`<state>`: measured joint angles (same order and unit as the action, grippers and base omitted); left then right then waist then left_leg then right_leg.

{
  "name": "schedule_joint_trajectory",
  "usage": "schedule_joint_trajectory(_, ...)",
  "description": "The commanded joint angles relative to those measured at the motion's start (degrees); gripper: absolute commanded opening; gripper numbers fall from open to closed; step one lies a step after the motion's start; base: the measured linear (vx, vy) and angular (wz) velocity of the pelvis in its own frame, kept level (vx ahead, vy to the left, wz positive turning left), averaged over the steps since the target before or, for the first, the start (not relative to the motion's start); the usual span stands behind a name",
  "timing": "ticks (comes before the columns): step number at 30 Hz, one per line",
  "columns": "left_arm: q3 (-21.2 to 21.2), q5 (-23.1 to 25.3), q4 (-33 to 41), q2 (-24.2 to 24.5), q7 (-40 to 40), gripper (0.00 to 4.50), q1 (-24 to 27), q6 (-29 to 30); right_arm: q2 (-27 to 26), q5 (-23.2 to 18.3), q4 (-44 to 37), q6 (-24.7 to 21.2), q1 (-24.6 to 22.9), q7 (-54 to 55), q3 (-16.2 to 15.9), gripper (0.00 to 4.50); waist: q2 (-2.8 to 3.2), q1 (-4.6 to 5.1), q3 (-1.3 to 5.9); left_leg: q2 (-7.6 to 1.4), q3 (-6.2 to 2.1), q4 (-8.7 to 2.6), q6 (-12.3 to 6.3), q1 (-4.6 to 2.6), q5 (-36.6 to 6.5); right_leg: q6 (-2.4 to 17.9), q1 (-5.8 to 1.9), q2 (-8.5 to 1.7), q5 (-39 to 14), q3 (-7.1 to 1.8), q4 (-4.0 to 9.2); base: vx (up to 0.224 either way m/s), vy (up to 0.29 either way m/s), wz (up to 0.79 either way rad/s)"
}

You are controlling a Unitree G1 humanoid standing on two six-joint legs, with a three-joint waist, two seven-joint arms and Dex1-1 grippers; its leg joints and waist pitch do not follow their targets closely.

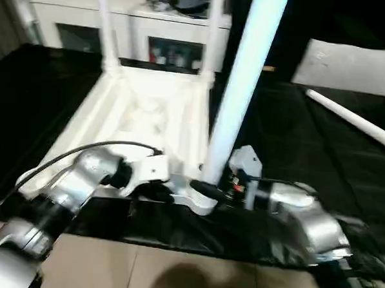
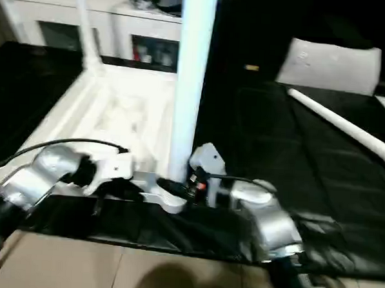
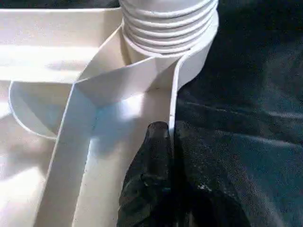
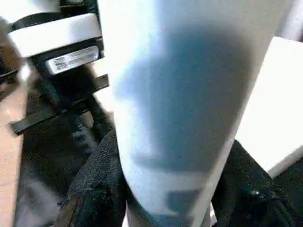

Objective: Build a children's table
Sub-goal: Rotate leg to tighten

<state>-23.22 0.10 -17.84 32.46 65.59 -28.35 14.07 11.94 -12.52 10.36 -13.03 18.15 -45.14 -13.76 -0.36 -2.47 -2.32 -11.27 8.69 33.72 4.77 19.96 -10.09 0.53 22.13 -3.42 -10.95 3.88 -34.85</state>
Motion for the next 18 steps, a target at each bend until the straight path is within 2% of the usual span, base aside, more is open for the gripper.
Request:
schedule_joint_trajectory(1, 5.58, -0.68, 7.30, -1.46, -9.76, 0.00, 3.30, 8.21, -1.57, 2.58, 5.58, -1.50, -0.83, 5.47, 0.40, 1.89, 0.98, 0.00, 1.93, -1.67, -1.49, -5.41, 2.50, -0.02, -27.98, 5.95, -1.22, -4.73, -32.48, -2.29, 6.10, 0.000, 0.000, 0.00)
schedule_joint_trajectory(2, 6.02, -0.81, 9.45, -2.19, -10.94, 0.00, 4.61, 10.32, -2.27, 2.69, 6.21, -1.34, -0.55, 6.80, 0.87, 1.89, 0.96, 0.71, 1.73, -1.80, -1.58, -5.55, 2.88, 0.28, -28.87, 6.56, -1.26, -4.64, -31.98, -2.13, 5.67, 0.000, 0.000, 0.00)
schedule_joint_trajectory(4, 7.23, -0.52, 13.93, -5.11, -14.07, 0.00, 7.35, 15.69, -4.38, 3.34, 8.30, -0.94, 0.43, 10.75, 2.07, 1.89, 0.95, 1.23, 1.73, -1.34, -1.63, -5.11, 2.51, -0.22, -30.61, 5.23, -0.89, -4.58, -35.82, -1.76, 6.62, 0.000, 0.000, 0.00)
schedule_joint_trajectory(5, 7.07, -0.18, 15.02, -5.79, -14.73, 0.00, 7.80, 16.89, -4.89, 3.50, 8.97, -0.98, 0.78, 11.60, 2.30, 1.89, 0.80, 1.50, 1.94, -1.23, -1.54, -4.93, 2.01, -0.29, -29.24, 5.54, -0.85, -4.65, -34.49, -2.11, 6.58, 0.000, 0.000, 0.00)
schedule_joint_trajectory(6, 6.61, 0.39, 16.85, -6.92, -15.65, 0.00, 8.29, 18.80, -5.61, 3.77, 9.94, -0.94, 1.33, 12.67, 2.47, 1.89, 0.80, 1.68, 2.00, -1.22, -1.55, -4.98, 1.81, 0.02, -28.36, 5.81, -1.03, -4.56, -33.40, -2.19, 6.44, 0.000, 0.000, 0.00)
schedule_joint_trajectory(7, 6.41, 0.45, 18.48, -8.56, -16.79, 0.00, 8.59, 20.85, -6.36, 4.14, 11.11, -0.87, 1.98, 14.27, 2.77, 1.89, 0.79, 1.88, 1.99, -1.26, -1.32, -4.96, 1.49, 0.04, -27.54, 6.55, -0.84, -4.30, -31.25, -2.41, 6.34, 0.000, 0.000, 0.00)
schedule_joint_trajectory(8, 5.97, 0.34, 20.08, -10.16, -17.87, 0.00, 8.74, 22.86, -7.18, 4.43, 12.66, -0.71, 2.81, 15.99, 3.21, 1.89, 0.40, 2.06, 2.03, -1.39, -1.07, -4.90, 1.24, -0.01, -26.67, 7.40, -0.80, -4.32, -29.59, -2.63, 6.15, 0.000, 0.000, 0.00)
schedule_joint_trajectory(10, 4.89, 0.26, 21.87, -12.15, -19.31, 0.00, 8.52, 25.39, -8.31, 4.63, 15.11, -0.69, 4.19, 18.55, 3.93, 1.89, 0.60, 1.86, 2.01, -1.14, -0.94, -4.73, 0.91, -0.02, -25.53, 7.47, -0.75, -4.18, -29.30, -2.62, 6.17, 0.000, 0.000, 0.00)
schedule_joint_trajectory(13, 3.23, 1.42, 22.91, -13.56, -21.02, 0.00, 7.92, 27.14, -9.68, 4.88, 17.57, -0.80, 5.76, 20.06, 4.56, 1.89, 0.44, 1.83, 2.03, -1.00, -0.95, -4.74, 0.56, 0.15, -25.24, 6.53, -0.83, -4.04, -29.96, -2.49, 6.30, 0.000, 0.000, 0.00)
schedule_joint_trajectory(17, 2.99, 2.97, 20.53, -12.31, -21.67, 0.00, 6.52, 25.39, -10.38, 4.86, 18.52, -1.18, 6.34, 20.93, 4.86, 1.89, 0.42, 1.79, 1.98, -0.95, -1.01, -4.84, 0.43, 0.11, -25.98, 5.50, -0.68, -3.94, -30.63, -2.47, 6.57, 0.000, 0.000, 0.00)
schedule_joint_trajectory(18, 2.99, 3.25, 19.84, -11.77, -21.49, 0.00, 6.13, 24.71, -10.55, 4.59, 18.72, -1.32, 6.41, 20.62, 4.98, 1.89, 0.65, 1.87, 1.94, -0.97, -1.16, -4.95, 0.64, 0.14, -26.76, 5.39, -0.66, -3.94, -31.03, -2.40, 6.48, 0.000, 0.000, 0.00)
